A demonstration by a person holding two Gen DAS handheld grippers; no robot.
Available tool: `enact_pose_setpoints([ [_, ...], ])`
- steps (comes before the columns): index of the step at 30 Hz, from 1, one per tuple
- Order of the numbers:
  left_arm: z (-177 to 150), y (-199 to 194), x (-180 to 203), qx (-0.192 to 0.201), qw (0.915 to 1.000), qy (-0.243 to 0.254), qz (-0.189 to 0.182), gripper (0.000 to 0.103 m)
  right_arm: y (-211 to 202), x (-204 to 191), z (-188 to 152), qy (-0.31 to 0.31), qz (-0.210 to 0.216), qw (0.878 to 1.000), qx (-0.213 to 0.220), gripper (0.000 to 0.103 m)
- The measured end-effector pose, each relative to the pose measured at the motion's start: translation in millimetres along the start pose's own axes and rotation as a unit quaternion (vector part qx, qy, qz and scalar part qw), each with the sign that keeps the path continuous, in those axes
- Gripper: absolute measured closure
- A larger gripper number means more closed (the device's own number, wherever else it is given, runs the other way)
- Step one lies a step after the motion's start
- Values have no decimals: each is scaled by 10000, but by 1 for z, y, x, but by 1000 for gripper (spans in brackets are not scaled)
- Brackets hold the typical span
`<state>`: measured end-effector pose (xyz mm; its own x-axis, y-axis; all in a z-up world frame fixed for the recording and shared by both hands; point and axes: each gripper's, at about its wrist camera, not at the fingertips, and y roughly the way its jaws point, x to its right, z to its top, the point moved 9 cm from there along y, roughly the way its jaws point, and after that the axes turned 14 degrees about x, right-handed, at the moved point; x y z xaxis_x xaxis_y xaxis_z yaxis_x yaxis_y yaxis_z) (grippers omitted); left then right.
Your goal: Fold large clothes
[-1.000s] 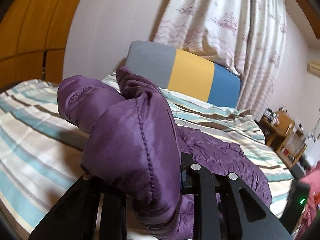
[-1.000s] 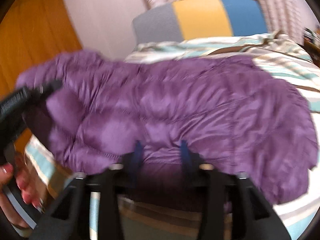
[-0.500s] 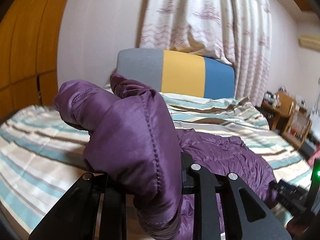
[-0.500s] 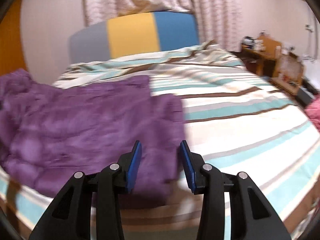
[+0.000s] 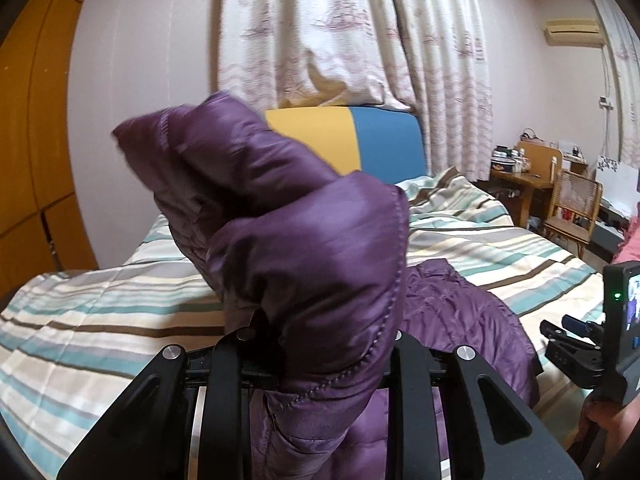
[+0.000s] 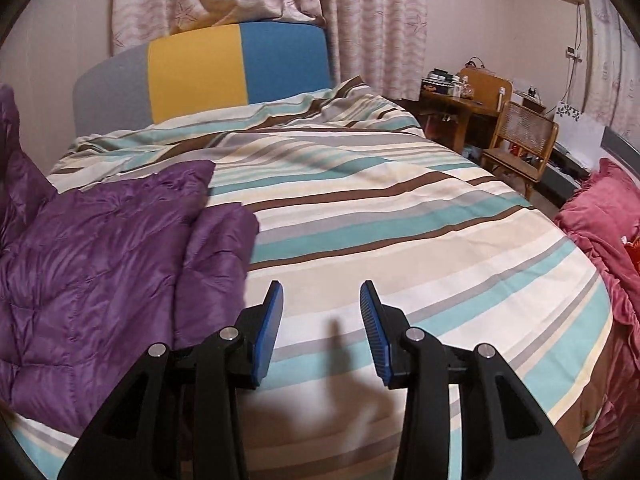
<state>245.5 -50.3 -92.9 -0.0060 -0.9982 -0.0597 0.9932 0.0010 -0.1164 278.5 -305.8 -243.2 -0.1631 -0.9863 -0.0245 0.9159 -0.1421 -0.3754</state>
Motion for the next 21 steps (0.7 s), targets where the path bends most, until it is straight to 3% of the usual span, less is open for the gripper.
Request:
enact_pose_setpoints([
  [7,-2,13,34,-22,9992,254,-322,79,5,10,-2,-131,-414,9991,15,64],
  [13,-17,20,66,-142,9965,560,-608,79,6,12,-4,-108,-480,9988,-6,64],
  [21,-39,29,100,-433,9925,601,-975,79,7,16,-5,-4,-526,9986,23,64],
])
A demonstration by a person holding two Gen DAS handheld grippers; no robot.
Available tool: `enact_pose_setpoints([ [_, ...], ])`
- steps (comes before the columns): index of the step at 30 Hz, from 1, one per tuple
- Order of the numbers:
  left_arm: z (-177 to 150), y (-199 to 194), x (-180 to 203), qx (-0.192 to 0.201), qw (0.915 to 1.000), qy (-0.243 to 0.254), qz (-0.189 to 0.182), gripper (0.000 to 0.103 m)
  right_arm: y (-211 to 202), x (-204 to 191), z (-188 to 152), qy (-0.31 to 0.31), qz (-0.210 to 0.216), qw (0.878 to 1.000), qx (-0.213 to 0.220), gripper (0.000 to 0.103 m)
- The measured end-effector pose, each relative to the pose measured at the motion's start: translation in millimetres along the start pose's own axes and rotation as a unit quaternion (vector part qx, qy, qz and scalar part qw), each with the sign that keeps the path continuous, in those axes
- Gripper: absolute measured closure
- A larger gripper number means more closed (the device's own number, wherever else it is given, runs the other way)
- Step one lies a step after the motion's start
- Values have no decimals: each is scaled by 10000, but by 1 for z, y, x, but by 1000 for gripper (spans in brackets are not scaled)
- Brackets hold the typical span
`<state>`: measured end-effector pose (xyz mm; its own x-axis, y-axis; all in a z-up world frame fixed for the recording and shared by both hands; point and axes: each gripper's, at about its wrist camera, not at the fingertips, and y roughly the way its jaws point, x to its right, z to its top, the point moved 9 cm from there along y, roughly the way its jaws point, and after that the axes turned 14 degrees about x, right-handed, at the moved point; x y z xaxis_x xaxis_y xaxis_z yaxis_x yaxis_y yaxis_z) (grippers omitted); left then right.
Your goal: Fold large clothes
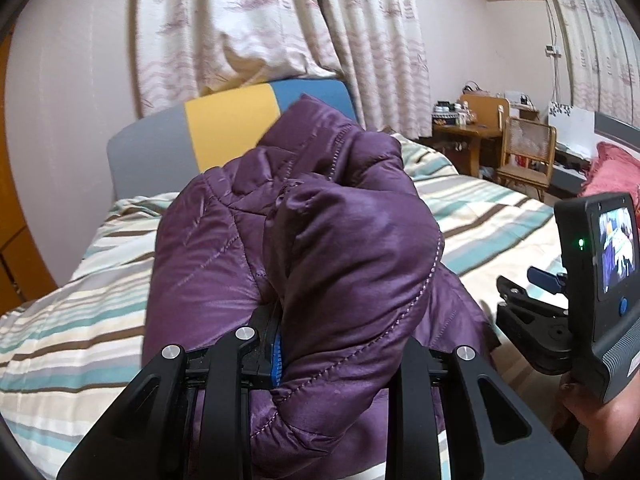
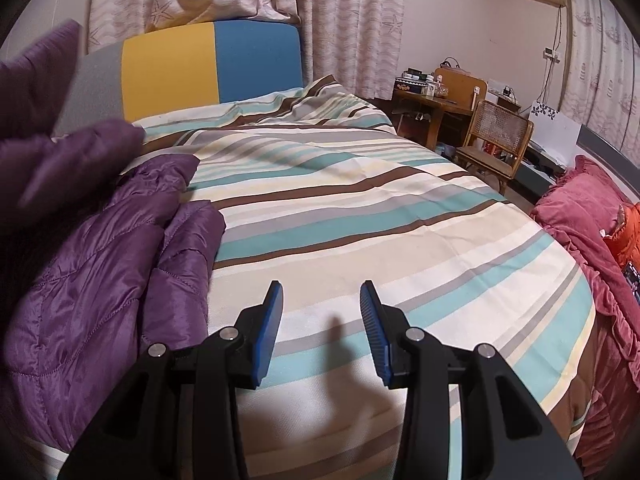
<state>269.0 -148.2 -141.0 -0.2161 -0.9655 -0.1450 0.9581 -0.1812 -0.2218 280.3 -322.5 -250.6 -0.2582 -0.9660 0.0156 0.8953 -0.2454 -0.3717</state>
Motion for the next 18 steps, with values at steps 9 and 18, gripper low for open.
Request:
enact_pose_setpoints([
  [9,-19,24,30,-348,9987,-63,-362,78,-5,3,1,117,-68,9999,102,63],
  [18,-38,25,64,-481,9905,-78,-1290,34,-3,4,0,131,-91,9998,72,63],
])
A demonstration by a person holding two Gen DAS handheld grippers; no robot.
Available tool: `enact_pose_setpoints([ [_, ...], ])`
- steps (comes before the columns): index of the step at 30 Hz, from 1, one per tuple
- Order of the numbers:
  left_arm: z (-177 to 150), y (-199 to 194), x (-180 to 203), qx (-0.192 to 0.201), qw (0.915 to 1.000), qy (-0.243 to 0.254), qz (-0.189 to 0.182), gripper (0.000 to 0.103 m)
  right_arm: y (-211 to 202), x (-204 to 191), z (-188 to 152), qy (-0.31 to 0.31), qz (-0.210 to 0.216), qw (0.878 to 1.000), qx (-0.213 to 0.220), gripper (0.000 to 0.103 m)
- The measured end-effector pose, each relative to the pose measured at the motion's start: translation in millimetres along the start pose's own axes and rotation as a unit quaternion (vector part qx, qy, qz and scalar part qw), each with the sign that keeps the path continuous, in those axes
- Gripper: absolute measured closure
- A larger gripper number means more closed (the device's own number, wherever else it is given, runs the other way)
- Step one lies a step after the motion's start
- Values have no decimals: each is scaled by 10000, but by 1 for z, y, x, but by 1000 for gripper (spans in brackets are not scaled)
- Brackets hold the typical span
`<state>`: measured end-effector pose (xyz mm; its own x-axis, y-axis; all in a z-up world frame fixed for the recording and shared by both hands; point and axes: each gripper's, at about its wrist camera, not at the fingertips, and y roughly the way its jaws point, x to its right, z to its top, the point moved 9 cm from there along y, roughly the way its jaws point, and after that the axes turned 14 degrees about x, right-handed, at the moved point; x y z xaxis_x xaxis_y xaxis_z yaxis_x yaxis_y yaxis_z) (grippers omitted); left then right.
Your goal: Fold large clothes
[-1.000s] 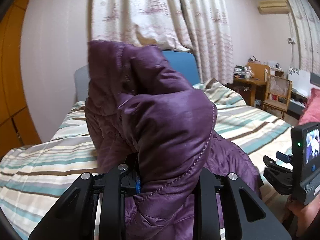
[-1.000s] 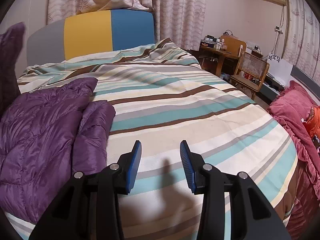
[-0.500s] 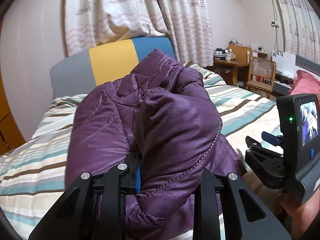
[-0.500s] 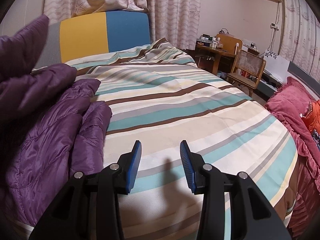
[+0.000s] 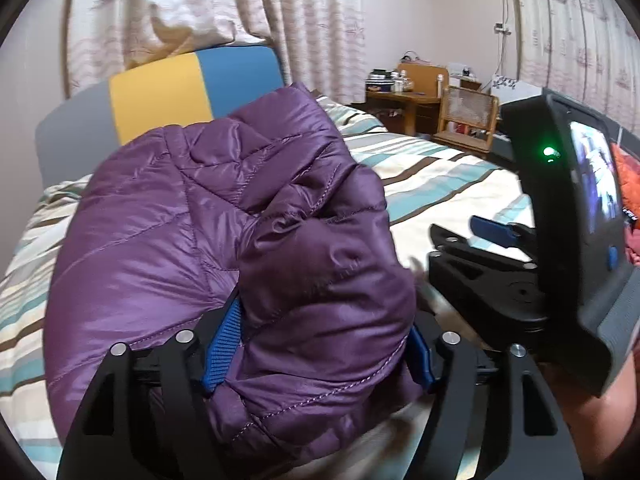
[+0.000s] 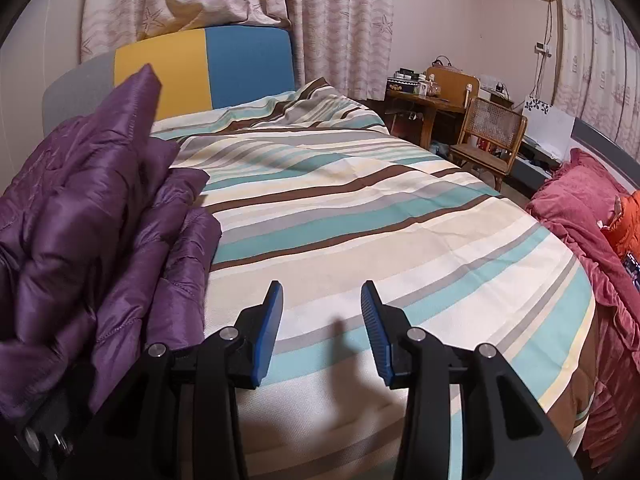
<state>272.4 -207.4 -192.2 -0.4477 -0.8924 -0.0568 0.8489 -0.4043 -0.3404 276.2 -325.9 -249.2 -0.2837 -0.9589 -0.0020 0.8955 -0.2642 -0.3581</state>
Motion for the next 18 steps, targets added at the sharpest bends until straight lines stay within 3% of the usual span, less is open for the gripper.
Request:
enact_pose_setpoints([
  [5,6,-3,-2,154,9974,-548,-431,34,0,0,-1,10,-9,10000,-26,63],
  [9,14,2,3,147,9960,-578,-664,54,-4,9,1,239,-43,9997,85,63],
  [12,15,2,11,185,9942,-760,-736,55,-7,22,2,528,-130,9984,149,63],
  [16,-1,17,19,-84,9965,-371,-750,53,-2,24,-3,630,-122,9979,-67,63],
  [18,0,16,21,-96,9963,-334,-787,39,-2,22,-3,587,-143,9981,-94,63],
])
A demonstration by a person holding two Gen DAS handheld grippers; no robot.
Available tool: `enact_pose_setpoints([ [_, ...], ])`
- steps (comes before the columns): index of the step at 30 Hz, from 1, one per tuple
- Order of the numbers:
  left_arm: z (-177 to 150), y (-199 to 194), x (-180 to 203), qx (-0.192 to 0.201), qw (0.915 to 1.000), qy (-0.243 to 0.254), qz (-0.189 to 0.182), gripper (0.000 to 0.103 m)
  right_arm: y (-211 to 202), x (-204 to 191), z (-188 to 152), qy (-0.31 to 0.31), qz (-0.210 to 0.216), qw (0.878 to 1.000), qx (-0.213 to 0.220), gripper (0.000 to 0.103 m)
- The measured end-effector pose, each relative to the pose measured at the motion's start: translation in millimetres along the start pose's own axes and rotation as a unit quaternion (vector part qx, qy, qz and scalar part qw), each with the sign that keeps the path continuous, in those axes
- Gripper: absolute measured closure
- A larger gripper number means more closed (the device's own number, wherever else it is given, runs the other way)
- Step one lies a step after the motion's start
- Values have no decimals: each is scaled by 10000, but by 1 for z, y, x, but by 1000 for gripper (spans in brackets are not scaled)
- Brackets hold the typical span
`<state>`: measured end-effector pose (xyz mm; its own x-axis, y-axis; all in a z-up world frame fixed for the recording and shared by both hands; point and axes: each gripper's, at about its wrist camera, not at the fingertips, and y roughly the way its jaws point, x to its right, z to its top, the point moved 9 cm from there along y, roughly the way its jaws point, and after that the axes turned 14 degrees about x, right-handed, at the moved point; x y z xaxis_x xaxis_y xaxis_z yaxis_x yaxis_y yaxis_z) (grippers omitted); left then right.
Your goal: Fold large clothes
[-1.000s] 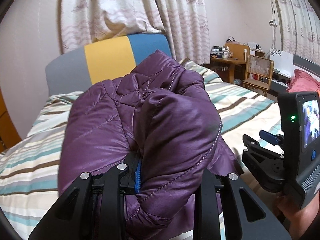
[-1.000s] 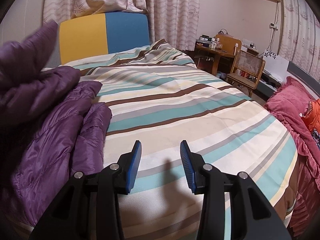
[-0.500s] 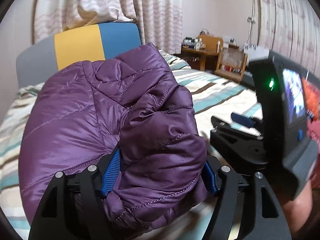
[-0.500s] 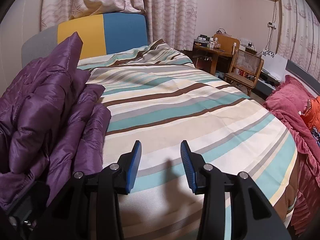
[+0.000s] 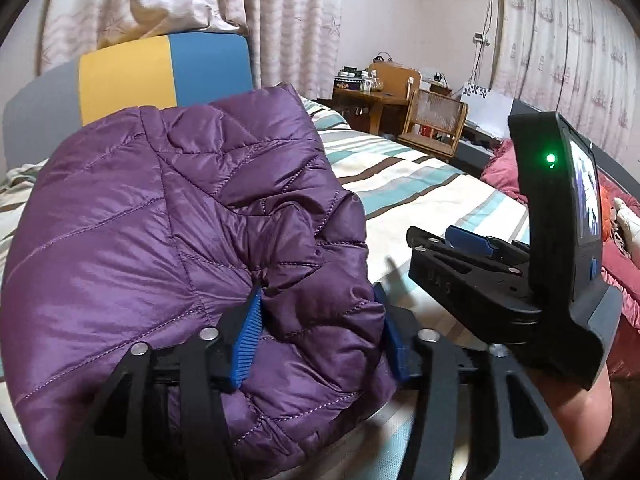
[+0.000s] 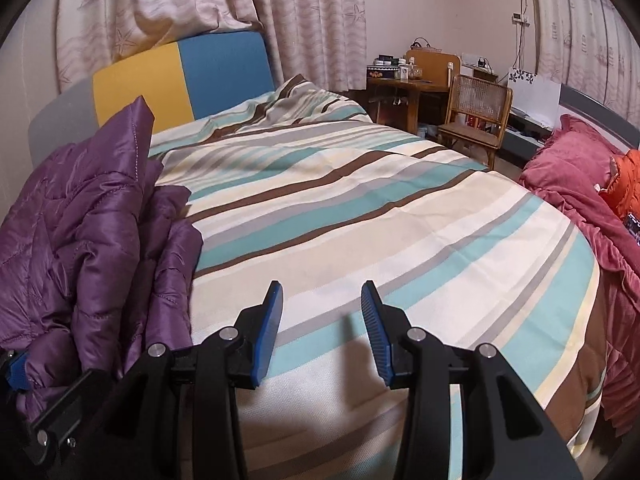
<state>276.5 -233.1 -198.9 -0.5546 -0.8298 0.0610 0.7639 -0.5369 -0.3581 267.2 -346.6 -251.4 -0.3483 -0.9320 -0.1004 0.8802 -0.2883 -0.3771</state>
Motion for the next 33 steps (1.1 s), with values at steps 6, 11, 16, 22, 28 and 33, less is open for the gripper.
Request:
enact_pose_setpoints([
  [6,3,-20,10,270,9996,-4,-124,32,-2,-6,0,-203,-43,9998,49,63],
  [11,-1,-34,15,385,9988,-21,-302,28,0,-9,-1,-288,-68,9995,59,63],
  [16,-2,-56,21,570,9975,-24,-424,20,0,-10,-1,-327,-60,9994,80,62],
  [22,0,-85,24,809,9958,-129,-404,11,-1,-10,0,-347,-29,9993,102,60],
  [28,7,-109,-22,1084,9914,-673,293,11,-5,-13,1,-425,46,9990,110,59],
  [33,13,-126,-82,1208,9764,-1393,1124,3,-15,-15,3,-457,209,9987,103,58],
])
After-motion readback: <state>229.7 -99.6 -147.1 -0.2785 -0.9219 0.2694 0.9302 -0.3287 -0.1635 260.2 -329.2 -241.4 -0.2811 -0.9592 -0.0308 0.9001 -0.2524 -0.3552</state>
